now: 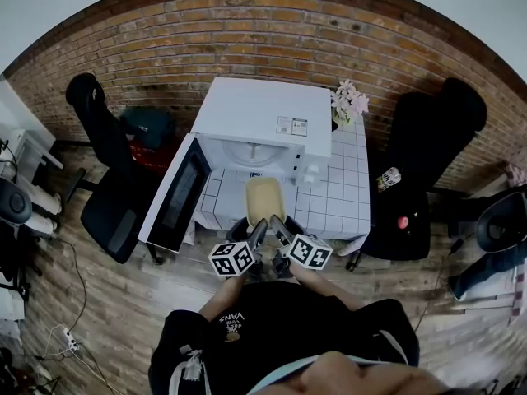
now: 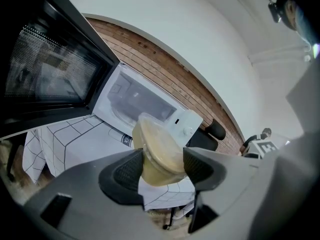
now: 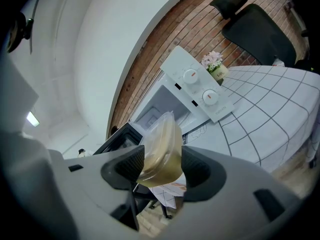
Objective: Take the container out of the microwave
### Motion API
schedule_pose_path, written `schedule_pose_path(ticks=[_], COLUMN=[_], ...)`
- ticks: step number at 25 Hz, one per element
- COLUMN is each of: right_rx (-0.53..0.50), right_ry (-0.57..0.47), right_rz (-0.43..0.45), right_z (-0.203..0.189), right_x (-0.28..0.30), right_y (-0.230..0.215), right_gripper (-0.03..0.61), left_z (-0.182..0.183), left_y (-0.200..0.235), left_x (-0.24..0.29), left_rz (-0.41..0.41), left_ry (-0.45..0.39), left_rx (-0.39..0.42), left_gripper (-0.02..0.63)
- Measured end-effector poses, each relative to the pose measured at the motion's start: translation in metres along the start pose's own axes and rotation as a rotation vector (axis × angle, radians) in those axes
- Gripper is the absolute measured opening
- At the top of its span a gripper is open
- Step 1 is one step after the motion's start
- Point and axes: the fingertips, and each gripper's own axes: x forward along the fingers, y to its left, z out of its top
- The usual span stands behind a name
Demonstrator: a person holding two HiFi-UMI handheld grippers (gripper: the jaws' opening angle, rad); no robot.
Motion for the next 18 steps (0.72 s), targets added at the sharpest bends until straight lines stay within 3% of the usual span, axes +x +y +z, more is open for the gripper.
schedule_pose_path(ticks=[18], right_rx=[-0.015], right_ry=[0.009], right_rz=[-0.014], right_z=[-0.0054], right_x=[-0.0022], right_y=[-0.0021], right_gripper=[0.222], left_z=[-0.003], left_y=[0.0013], left_x=[-0.0049], left_rz=[0.007], left_ry=[0.006], left_rx=[-0.002], left_gripper=[0.259])
